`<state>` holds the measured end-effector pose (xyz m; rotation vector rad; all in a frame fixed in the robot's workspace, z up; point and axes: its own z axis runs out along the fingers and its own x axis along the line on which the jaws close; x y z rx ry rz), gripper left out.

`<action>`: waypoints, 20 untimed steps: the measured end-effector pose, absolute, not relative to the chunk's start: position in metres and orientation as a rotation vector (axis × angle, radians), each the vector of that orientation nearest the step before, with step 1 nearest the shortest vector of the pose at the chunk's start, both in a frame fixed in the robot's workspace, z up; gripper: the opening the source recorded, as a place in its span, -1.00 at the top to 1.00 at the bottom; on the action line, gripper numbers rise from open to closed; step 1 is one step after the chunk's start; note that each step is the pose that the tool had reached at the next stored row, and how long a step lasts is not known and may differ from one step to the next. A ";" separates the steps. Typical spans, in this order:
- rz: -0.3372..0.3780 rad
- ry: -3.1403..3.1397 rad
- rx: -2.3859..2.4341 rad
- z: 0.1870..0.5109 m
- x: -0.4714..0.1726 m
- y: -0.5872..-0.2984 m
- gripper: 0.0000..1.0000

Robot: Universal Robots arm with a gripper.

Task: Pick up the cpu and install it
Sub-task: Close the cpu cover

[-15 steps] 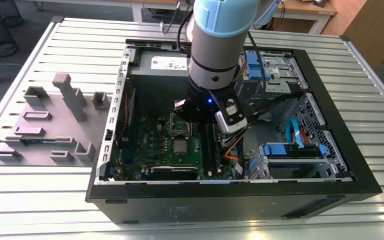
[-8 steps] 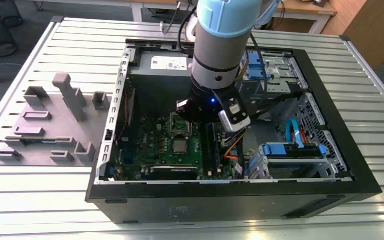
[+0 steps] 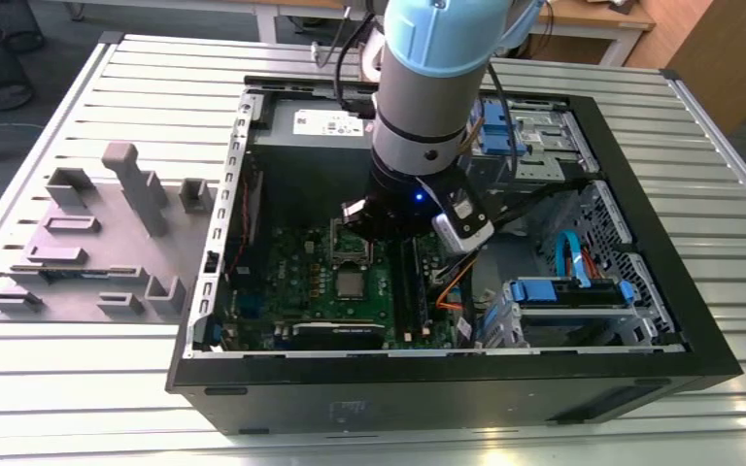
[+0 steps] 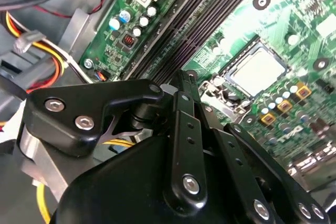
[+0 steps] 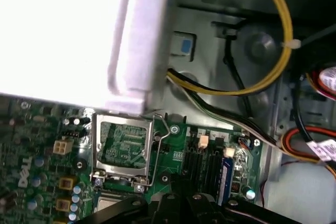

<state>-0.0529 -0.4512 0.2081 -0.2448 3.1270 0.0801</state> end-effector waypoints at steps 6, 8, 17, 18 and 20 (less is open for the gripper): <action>0.096 3.117 -0.332 0.207 -0.053 -0.450 0.79; 0.107 3.115 -0.341 0.206 -0.053 -0.449 0.79; 0.131 3.111 -0.352 0.204 -0.053 -0.434 0.79; 0.131 3.111 -0.352 0.204 -0.053 -0.433 0.79; 0.131 3.111 -0.352 0.204 -0.053 -0.429 0.79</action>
